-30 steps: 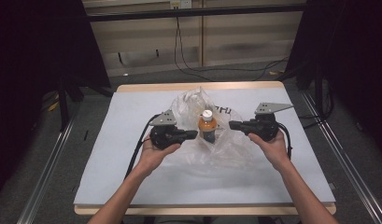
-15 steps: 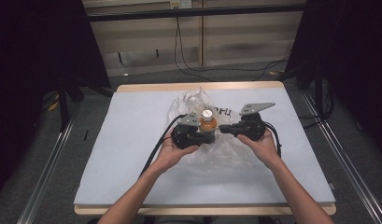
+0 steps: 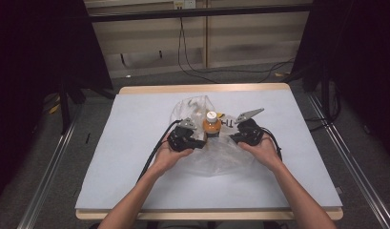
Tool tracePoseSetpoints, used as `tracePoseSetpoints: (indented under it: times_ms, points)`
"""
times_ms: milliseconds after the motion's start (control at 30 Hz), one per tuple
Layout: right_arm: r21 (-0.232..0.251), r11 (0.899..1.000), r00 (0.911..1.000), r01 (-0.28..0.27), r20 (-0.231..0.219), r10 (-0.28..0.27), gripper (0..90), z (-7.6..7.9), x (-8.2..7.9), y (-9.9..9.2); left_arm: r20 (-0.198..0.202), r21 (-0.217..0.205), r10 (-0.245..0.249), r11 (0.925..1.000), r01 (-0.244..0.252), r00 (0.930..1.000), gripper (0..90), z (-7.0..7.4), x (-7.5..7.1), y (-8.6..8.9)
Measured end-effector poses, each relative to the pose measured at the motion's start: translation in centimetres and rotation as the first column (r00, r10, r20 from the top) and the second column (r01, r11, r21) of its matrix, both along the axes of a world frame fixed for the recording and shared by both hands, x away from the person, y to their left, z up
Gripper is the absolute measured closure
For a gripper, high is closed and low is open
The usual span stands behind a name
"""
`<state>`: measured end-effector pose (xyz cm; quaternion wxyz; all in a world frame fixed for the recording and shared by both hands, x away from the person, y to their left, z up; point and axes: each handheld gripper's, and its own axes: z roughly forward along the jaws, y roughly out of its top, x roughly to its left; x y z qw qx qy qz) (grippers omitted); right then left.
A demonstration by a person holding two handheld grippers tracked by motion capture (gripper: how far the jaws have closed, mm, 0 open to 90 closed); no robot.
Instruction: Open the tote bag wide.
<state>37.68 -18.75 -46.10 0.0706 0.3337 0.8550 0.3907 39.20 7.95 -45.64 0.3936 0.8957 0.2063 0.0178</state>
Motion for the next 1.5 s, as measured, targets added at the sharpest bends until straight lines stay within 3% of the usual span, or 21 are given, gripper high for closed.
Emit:
tracePoseSetpoints:
  times_ms: [167,200,267,367,433,500,533,600,667,733,767,800,833,900,967,1000,1033,1200,1233,1267,1500]
  points:
    - [-0.018,1.000,0.9996,0.001,-0.027,-0.001,90.0,-0.8,0.5,0.0,0.001,0.014,0.060,0.9981,-0.060,0.9982,90.0,-0.8,1.2,0.2]
    - [-0.023,1.000,0.9995,0.000,-0.031,-0.001,90.0,-0.9,0.5,0.0,0.009,0.044,0.058,0.9974,-0.058,0.9983,90.0,-1.0,1.5,0.2]
    - [-0.035,0.999,0.9992,-0.008,-0.039,0.006,90.0,-1.1,0.5,0.2,-0.006,0.057,0.071,0.9959,-0.071,0.9975,90.0,-1.6,1.8,0.2]
    - [-0.079,0.997,0.9986,-0.014,-0.052,0.010,90.0,-1.6,0.6,0.2,-0.001,0.099,0.076,0.9923,-0.076,0.9971,90.0,-1.9,2.2,0.5]
    - [-0.078,0.997,0.9985,-0.011,-0.055,0.006,90.0,-1.7,0.7,-0.1,0.010,0.116,0.082,0.9897,-0.083,0.9965,90.0,-1.8,2.2,0.7]
    - [-0.094,0.996,0.9985,-0.004,-0.054,-0.001,90.0,-1.6,0.6,-0.4,0.034,0.169,0.073,0.9825,-0.078,0.9967,90.0,-1.5,2.4,1.2]
    - [-0.106,0.994,0.9987,-0.006,-0.050,0.001,90.0,-1.5,0.6,-0.6,0.029,0.164,0.090,0.9820,-0.094,0.9955,90.0,-1.5,2.5,1.4]
    - [-0.130,0.991,0.9987,-0.006,-0.050,-0.001,90.0,-1.4,0.5,-1.0,0.055,0.236,0.089,0.9666,-0.100,0.9945,90.0,-1.1,2.9,2.1]
    - [-0.149,0.989,0.9988,0.003,-0.049,-0.010,90.0,-1.2,0.3,-1.6,0.025,0.235,0.088,0.9677,-0.092,0.9958,90.0,-1.0,3.3,3.0]
    - [-0.151,0.988,0.9983,0.013,-0.055,-0.022,90.0,-1.2,0.1,-2.5,0.026,0.261,0.079,0.9618,-0.083,0.9965,90.0,-0.9,3.3,3.7]
    - [-0.155,0.988,0.9978,0.022,-0.059,-0.031,90.0,-1.2,-0.1,-2.9,0.019,0.238,0.094,0.9664,-0.096,0.9954,90.0,-1.0,3.1,3.9]
    - [-0.150,0.988,0.9977,0.022,-0.060,-0.032,90.0,-1.2,-0.2,-3.3,0.026,0.264,0.071,0.9616,-0.075,0.9971,90.0,-0.9,3.2,4.3]
    - [-0.161,0.987,0.9980,0.025,-0.053,-0.034,90.0,-1.2,-0.3,-3.7,0.024,0.244,0.090,0.9654,-0.093,0.9957,90.0,-1.0,2.9,4.5]
    - [-0.166,0.986,0.9976,0.030,-0.056,-0.040,90.0,-1.1,-0.5,-4.4,0.010,0.256,0.062,0.9648,-0.063,0.9980,90.0,-0.9,3.0,5.4]
    - [-0.171,0.985,0.9973,0.037,-0.056,-0.048,90.0,-1.1,-0.8,-5.0,0.003,0.248,0.065,0.9668,-0.063,0.9979,90.0,-0.9,3.0,5.8]
    - [-0.179,0.983,0.9968,0.041,-0.061,-0.053,90.0,-1.0,-0.9,-5.1,-0.004,0.230,0.067,0.9709,-0.065,0.9977,90.0,-1.0,2.7,6.4]
    - [-0.178,0.983,0.9970,0.042,-0.057,-0.053,90.0,-1.0,-1.1,-5.3,-0.002,0.249,0.052,0.9673,-0.050,0.9986,90.0,-0.9,2.6,6.7]
    - [-0.205,0.978,0.9977,0.030,-0.053,-0.042,90.0,-0.9,-1.8,-6.0,-0.016,0.250,0.032,0.9680,-0.027,0.9994,90.0,-0.8,1.6,8.2]
    - [-0.213,0.977,0.9977,0.030,-0.052,-0.042,90.0,-0.8,-1.9,-6.2,-0.017,0.224,0.053,0.9735,-0.048,0.9985,90.0,-0.9,1.2,8.2]
    - [-0.213,0.977,0.9979,0.027,-0.051,-0.039,90.0,-0.8,-2.0,-6.4,-0.004,0.251,0.026,0.9677,-0.024,0.9997,90.0,-0.8,1.0,8.5]
    - [-0.212,0.976,0.9966,0.042,-0.061,-0.056,90.0,-0.8,-2.6,-7.0,0.002,0.253,0.023,0.9673,-0.023,0.9997,90.0,-0.7,-0.2,9.0]
